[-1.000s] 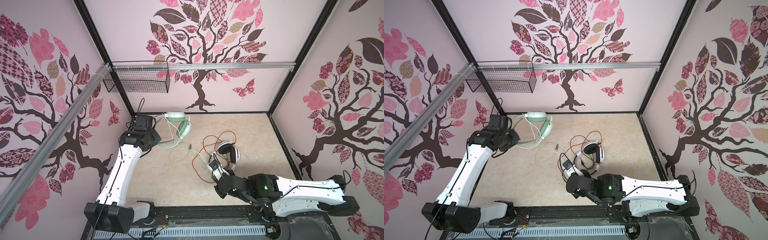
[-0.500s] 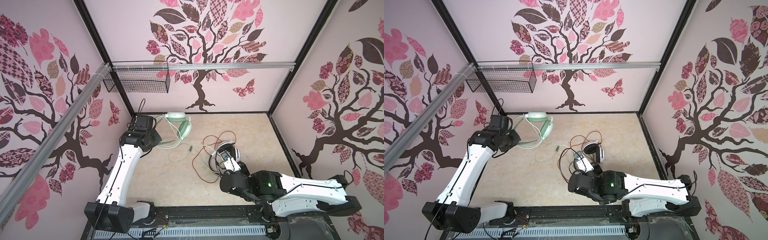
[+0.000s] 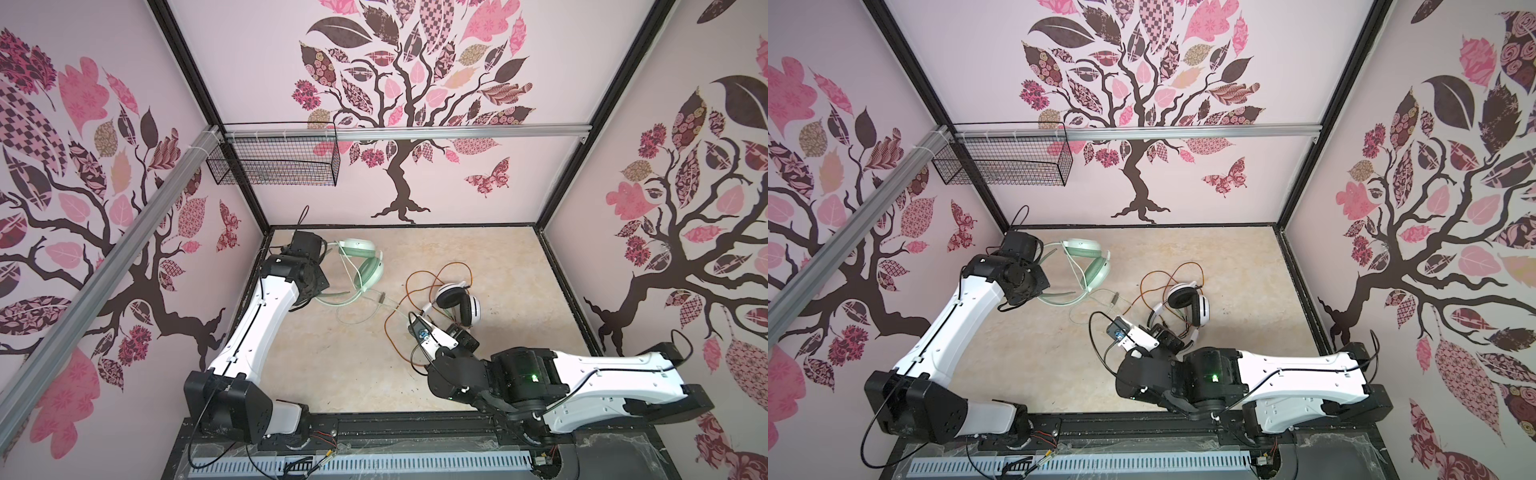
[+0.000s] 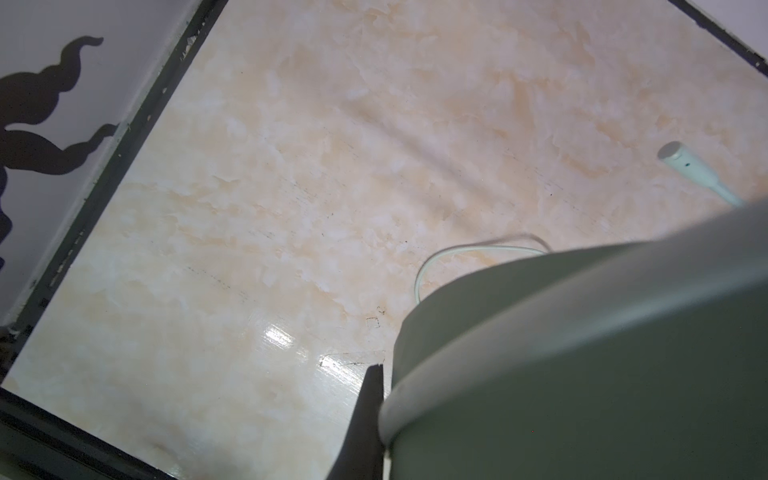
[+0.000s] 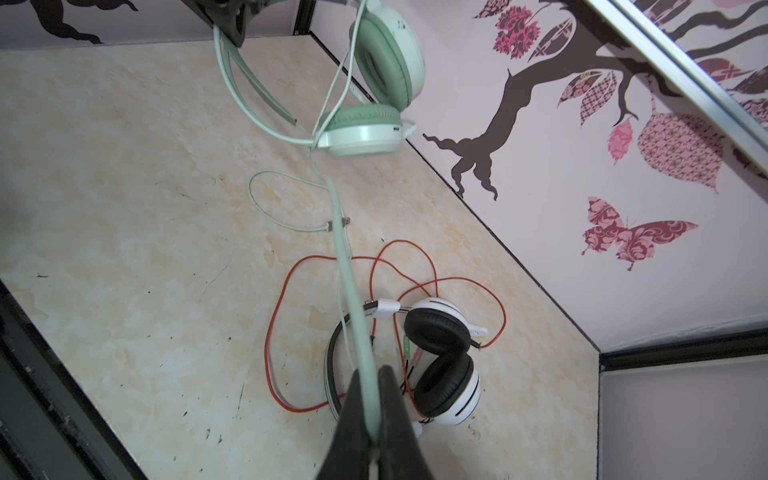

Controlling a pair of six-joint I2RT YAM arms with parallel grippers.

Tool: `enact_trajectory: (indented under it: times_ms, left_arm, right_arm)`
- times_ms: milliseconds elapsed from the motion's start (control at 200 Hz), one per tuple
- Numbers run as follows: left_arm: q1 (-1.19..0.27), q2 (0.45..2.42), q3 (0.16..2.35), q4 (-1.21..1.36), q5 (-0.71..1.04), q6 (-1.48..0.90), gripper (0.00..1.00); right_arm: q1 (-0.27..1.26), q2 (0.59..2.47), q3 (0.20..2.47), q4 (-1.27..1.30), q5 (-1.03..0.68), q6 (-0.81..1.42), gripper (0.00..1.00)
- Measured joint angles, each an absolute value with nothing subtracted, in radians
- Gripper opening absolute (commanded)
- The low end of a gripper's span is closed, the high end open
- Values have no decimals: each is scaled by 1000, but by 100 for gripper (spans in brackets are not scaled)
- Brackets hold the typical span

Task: Wrap the headphones

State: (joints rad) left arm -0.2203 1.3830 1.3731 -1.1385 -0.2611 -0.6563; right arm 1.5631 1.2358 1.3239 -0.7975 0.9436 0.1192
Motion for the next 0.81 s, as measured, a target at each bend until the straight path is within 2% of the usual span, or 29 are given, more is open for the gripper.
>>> enact_trajectory:
  times_ms: [220,495,805]
  left_arm:
    - [-337,1349,1287,-1139,-337,-627,0]
    - [-442,1273,1182,-1147,-344,-585,0]
    - [-594,1092,1089,-1107,-169,-459,0]
  right_arm:
    - [1563,1291,1422,-662,1013,-136,0]
    - [1557,1313,1429,-446,1049,-429,0]
    - [1430,1324,1431,-348,995,-532,0]
